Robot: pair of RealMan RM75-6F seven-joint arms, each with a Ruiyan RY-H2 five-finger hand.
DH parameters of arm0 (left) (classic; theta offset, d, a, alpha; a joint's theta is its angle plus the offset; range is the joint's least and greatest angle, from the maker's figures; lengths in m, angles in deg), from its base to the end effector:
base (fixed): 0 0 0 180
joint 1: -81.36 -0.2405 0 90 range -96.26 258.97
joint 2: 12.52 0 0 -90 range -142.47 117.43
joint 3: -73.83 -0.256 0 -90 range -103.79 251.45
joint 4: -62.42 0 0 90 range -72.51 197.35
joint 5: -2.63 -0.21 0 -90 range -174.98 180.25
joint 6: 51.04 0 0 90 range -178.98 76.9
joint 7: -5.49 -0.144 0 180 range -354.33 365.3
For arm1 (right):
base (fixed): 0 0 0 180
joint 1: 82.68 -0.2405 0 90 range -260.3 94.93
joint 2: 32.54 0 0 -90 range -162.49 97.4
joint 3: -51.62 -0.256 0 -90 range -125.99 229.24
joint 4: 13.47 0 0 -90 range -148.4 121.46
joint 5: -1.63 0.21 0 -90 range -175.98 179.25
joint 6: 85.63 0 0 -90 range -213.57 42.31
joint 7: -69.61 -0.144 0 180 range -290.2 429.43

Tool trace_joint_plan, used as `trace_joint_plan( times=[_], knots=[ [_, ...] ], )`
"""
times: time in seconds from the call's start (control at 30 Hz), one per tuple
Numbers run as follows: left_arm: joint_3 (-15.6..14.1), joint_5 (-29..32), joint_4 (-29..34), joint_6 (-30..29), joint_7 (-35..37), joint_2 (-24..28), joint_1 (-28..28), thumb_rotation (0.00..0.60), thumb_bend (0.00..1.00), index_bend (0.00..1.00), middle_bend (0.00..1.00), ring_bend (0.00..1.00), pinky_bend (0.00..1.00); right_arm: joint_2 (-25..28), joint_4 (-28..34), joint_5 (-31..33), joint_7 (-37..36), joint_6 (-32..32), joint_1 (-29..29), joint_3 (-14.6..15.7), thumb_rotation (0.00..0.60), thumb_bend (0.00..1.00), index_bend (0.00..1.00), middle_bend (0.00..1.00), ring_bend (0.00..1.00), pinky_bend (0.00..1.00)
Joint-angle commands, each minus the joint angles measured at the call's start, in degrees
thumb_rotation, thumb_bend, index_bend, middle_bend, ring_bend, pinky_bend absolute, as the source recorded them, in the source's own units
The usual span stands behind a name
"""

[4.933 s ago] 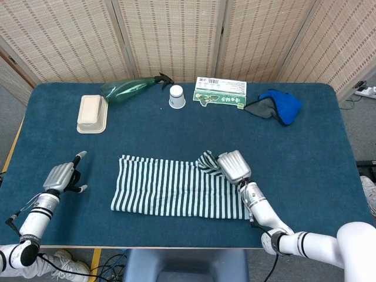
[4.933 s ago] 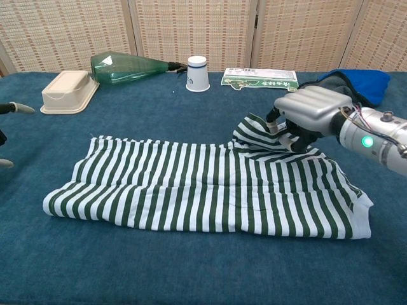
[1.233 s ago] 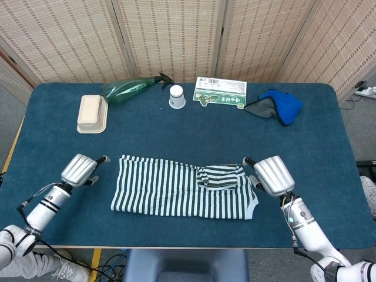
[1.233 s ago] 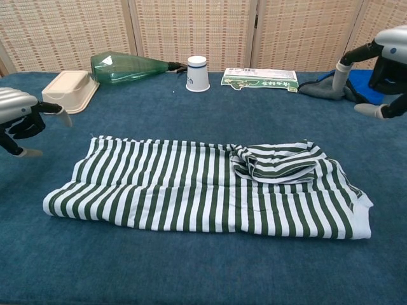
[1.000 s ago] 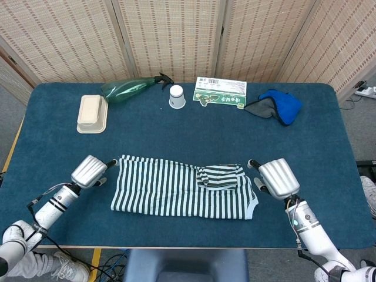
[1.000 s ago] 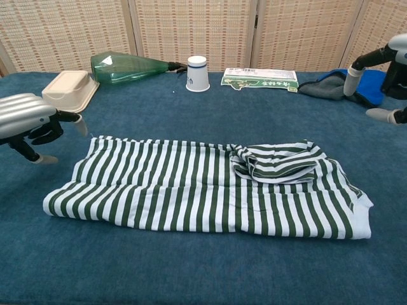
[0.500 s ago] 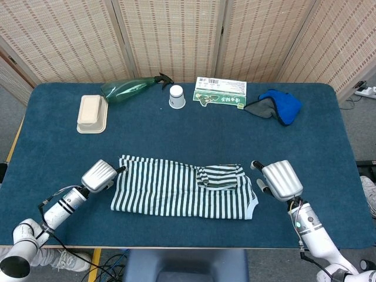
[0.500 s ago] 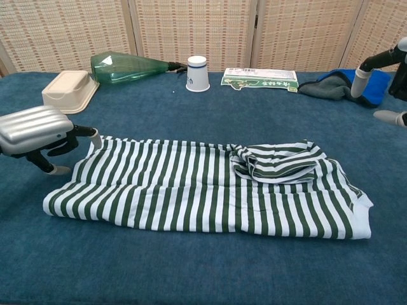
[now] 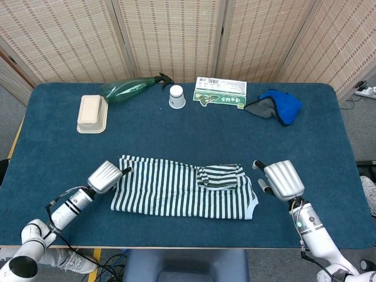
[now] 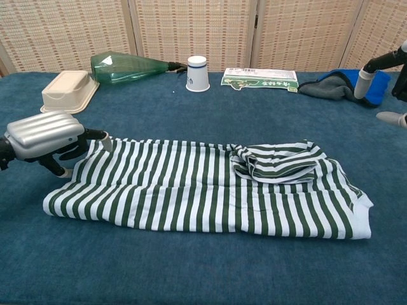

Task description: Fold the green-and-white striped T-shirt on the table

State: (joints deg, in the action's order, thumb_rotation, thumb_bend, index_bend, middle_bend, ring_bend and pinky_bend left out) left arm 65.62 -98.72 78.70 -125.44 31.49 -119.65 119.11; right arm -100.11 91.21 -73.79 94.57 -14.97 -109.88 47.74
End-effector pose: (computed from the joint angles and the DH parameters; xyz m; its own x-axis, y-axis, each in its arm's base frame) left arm -0.2674 0.3599 -0.0123 0.6663 -0.0012 0.7457 0.5659 -0.6503 -0.5068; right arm -0.2003 -0.2701 0.0962 0.5571 -0.0894 0.8256 -0.8059 -0.2982 0.5115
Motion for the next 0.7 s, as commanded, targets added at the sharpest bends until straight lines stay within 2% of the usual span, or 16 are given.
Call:
trace_joint_plan(
  times=[0.03, 0.5, 0.7],
  knots=[
    [-0.1, 0.2, 0.1, 0.0, 0.0, -0.2, 0.1, 0.6, 0.22, 0.34, 0.87, 0.8, 0.95, 0.0, -0.1, 0.1, -0.2, -0.2, 0.1, -0.1, 0.6, 0.35, 0.38, 0.97, 1.0, 1.0],
    [0.4, 1.8, 0.6, -0.8, 2.3, 0.3, -0.3, 0.6, 0.22, 0.4, 0.87, 0.8, 0.95, -0.5, -1.1, -0.3, -1.7, -0.8, 0.7, -0.7, 0.6, 0.35, 0.38, 0.97, 1.0, 1.0],
    [0.1, 1.9, 0.4, -0.4, 2.0, 0.3, -0.4, 0.6, 0.29, 0.43, 0.87, 0.8, 0.95, -0.6, -1.4, -0.4, -1.9, -1.2, 0.7, -0.9, 0.6, 0.35, 0.38, 0.97, 1.0, 1.0]
  ],
)
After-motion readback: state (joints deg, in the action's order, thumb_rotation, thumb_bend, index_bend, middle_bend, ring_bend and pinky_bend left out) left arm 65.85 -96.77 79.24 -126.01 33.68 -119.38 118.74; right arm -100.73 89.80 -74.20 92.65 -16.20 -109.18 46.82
